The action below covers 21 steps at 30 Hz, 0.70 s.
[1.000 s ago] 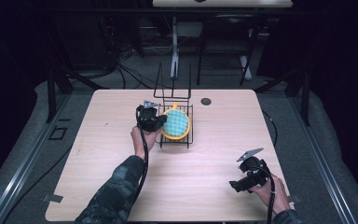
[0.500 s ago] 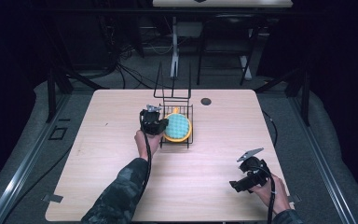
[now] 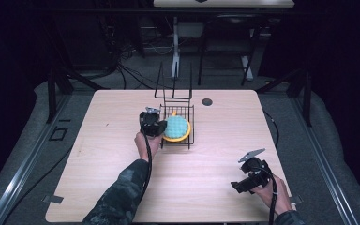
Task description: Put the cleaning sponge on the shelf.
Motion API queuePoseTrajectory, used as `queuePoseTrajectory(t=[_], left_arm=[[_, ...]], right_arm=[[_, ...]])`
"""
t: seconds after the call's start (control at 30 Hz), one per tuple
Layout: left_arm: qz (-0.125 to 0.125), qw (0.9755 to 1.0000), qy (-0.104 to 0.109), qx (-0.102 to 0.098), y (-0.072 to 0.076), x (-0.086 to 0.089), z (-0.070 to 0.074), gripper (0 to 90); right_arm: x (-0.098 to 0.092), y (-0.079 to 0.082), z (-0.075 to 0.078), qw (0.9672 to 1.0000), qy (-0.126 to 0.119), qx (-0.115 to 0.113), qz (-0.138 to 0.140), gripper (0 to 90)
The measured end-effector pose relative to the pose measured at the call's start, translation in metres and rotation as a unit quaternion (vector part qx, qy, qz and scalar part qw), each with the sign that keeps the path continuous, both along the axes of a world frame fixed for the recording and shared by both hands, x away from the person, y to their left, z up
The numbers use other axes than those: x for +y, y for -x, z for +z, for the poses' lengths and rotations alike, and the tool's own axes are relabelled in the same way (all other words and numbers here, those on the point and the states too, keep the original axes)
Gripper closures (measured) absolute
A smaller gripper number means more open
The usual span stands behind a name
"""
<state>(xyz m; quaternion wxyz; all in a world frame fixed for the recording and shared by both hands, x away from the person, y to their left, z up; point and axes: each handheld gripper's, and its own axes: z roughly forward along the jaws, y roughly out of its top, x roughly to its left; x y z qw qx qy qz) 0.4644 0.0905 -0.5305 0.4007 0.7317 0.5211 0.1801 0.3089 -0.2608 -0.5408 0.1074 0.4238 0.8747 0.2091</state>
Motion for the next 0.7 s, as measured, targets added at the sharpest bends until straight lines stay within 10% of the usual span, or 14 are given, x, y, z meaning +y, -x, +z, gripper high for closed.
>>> queuePoseTrajectory(t=[0.5, 0.7], left_arm=[[0.005, 1.0, -0.005, -0.001, -0.001, -0.0012, 0.0013, 81.2], [0.004, 1.0, -0.008, 0.002, 0.0019, -0.0024, 0.0055, 63.3]], right_arm=[[-0.0005, -0.0007, -0.0006, 1.0, 0.0, -0.001, -0.002, 4.2], [-0.0015, -0.0017, -0.0009, 1.0, -0.002, 0.002, -0.002, 4.2]])
